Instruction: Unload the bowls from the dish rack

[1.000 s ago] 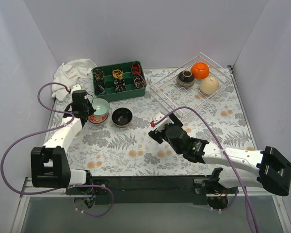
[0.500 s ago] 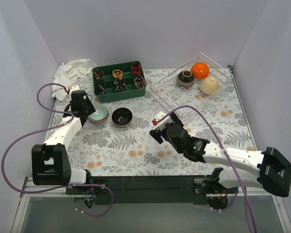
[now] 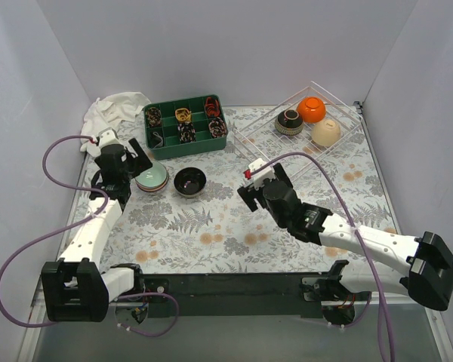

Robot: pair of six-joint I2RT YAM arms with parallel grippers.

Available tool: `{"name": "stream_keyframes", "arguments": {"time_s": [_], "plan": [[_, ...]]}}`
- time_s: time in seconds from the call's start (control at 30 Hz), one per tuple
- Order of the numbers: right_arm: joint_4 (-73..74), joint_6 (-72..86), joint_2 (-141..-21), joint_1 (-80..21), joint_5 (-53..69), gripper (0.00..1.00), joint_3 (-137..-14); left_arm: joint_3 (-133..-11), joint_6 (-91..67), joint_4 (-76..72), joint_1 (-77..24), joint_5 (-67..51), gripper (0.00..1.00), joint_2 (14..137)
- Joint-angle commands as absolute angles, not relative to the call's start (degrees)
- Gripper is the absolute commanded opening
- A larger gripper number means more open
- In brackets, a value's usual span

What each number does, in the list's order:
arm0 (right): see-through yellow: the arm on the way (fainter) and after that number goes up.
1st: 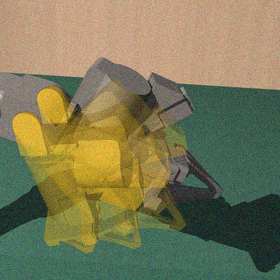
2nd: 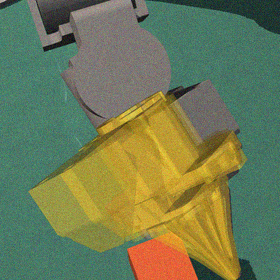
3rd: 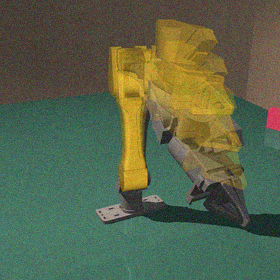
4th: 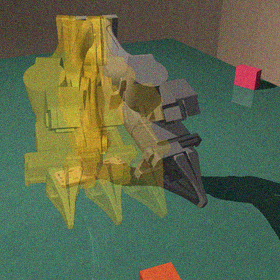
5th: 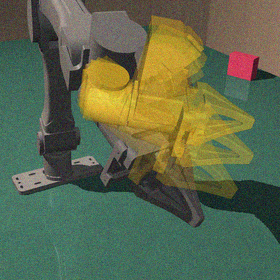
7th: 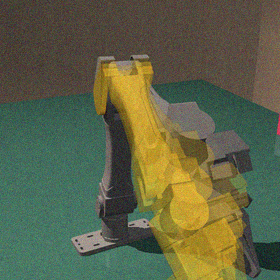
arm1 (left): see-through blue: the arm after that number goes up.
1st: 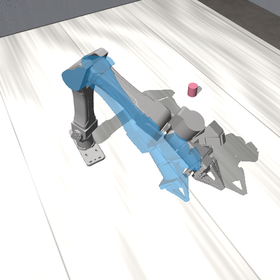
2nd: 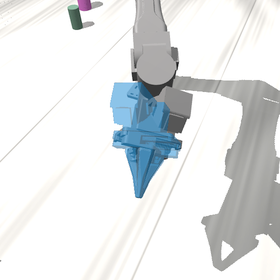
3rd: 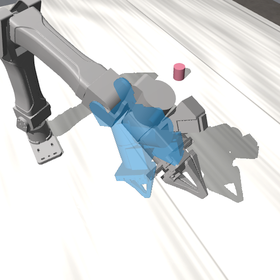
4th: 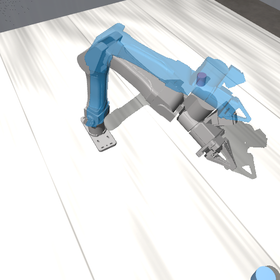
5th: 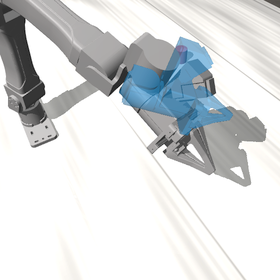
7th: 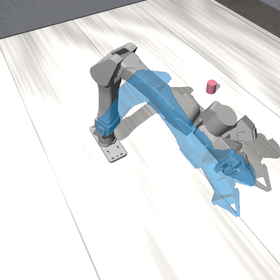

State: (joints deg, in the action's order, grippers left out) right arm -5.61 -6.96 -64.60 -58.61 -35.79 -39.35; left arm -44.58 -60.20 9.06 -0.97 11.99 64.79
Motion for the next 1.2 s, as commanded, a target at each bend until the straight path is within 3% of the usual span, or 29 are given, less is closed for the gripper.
{"name": "stream_keyframes", "arguments": {"time_s": [0.0,0.8,1.17], "plan": [[-2.03,-4.13,-65.04,-55.20,-38.23,0.97,-44.73,-44.30,-60.12,7.12,-1.05,6.16,0.85,64.07],[-1.23,-0.70,-64.86,-48.43,-32.17,0.97,-43.24,-46.84,-61.61,7.74,-0.09,1.76,0.86,77.34],[-0.27,-3.60,-68.01,-46.50,-41.55,0.97,-48.51,-45.27,-60.82,7.91,-0.52,0.09,0.90,67.16]]}}
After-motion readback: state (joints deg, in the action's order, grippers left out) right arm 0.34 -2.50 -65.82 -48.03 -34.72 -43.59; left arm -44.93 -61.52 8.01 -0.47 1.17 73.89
